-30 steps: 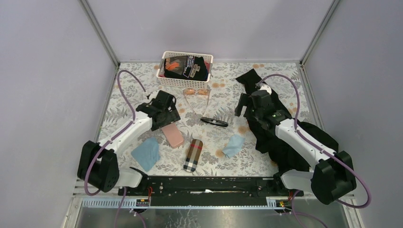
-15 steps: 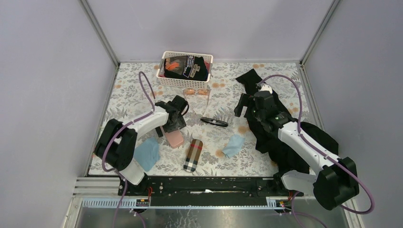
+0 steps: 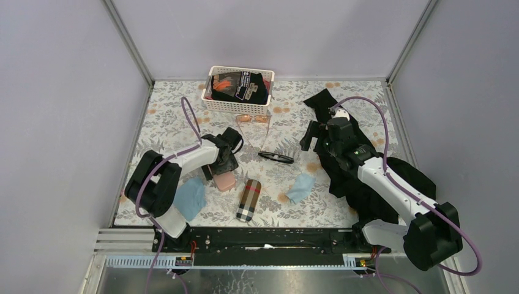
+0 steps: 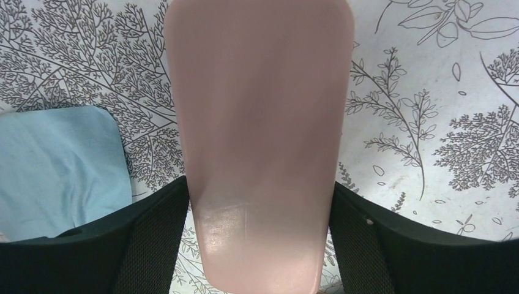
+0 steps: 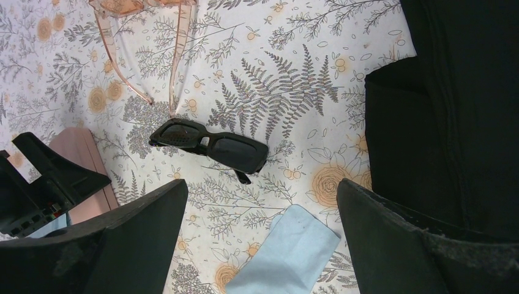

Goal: Organize the sunglasses
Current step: Pick up the sunglasses case from the center of the board.

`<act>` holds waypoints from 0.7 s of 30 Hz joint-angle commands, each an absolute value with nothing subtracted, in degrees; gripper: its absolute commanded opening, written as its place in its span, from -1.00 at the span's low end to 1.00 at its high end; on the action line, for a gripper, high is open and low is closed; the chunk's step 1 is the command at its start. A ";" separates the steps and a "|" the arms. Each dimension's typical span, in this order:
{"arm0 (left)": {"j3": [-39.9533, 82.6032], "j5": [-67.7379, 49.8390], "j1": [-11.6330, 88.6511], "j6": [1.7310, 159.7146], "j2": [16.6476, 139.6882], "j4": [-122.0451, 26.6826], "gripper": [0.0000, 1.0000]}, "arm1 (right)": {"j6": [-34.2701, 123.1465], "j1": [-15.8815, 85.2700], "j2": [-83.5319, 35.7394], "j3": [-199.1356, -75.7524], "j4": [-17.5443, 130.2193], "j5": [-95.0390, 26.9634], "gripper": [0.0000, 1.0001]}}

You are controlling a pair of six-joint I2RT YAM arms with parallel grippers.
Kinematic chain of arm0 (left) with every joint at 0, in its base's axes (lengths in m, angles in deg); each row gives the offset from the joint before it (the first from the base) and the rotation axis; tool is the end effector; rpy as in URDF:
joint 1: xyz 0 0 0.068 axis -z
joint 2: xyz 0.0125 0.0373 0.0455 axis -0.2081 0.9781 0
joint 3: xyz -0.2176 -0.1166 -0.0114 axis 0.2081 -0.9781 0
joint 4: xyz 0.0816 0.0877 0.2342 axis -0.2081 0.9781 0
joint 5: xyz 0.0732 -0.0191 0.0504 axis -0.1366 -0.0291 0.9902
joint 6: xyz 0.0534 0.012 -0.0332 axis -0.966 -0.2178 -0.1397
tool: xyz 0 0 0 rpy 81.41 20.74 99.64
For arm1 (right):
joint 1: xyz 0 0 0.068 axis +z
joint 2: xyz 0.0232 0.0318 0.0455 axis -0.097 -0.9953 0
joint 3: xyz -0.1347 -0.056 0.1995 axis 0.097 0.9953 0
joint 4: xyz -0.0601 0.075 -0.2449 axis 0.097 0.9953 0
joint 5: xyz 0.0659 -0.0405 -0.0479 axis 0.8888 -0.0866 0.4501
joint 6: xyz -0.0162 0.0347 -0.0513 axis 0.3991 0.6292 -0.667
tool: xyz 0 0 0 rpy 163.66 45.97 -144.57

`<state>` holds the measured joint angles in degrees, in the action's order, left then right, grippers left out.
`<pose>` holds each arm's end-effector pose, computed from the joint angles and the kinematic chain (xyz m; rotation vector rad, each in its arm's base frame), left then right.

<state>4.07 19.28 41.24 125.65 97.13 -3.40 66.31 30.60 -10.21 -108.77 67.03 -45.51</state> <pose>0.2563 -0.1240 0.1205 -0.6929 2.7031 0.2211 0.2606 0.1180 0.2378 0.1092 2.1586 0.4798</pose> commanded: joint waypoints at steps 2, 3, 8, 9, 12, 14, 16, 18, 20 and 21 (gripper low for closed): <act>2.21 18.67 41.54 126.01 98.02 -7.07 0.64 | 65.92 30.45 -10.07 -108.59 65.93 -44.84 0.99; 2.21 18.54 41.54 125.77 98.31 -7.50 0.63 | 65.97 30.52 -10.13 -108.59 65.99 -44.84 0.99; 1.28 16.47 41.25 122.96 96.66 -11.74 0.36 | 66.18 30.53 -9.83 -108.82 66.50 -44.80 0.99; 1.03 15.47 41.23 120.82 95.57 -13.15 0.29 | 66.19 30.52 -9.75 -108.98 66.52 -44.76 0.99; 1.28 10.93 40.78 115.11 91.22 -16.41 0.08 | 66.50 30.52 -9.49 -110.54 67.81 -43.01 0.99; 1.73 6.55 39.96 111.73 86.75 -18.57 -0.09 | 67.40 30.52 -9.44 -111.93 68.41 -41.06 0.99; 2.17 0.35 38.56 108.39 82.69 -21.62 -0.20 | 68.62 30.53 -9.74 -112.77 67.44 -36.55 0.99; 2.77 -8.22 36.62 106.00 78.84 -24.36 -0.22 | 70.42 30.43 -10.16 -113.08 63.36 -29.27 0.99; 3.31 -17.02 34.05 105.12 75.68 -27.48 -0.25 | 73.12 30.41 -10.60 -112.34 57.29 -20.99 0.99; 3.55 -21.08 32.58 105.37 74.49 -28.82 -0.32 | 75.06 30.43 -10.78 -111.27 51.58 -17.36 0.99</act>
<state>1.34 -2.58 36.76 110.27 79.64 -18.09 69.39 30.54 -10.28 -110.28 65.20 -34.26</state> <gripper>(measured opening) 0.751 0.994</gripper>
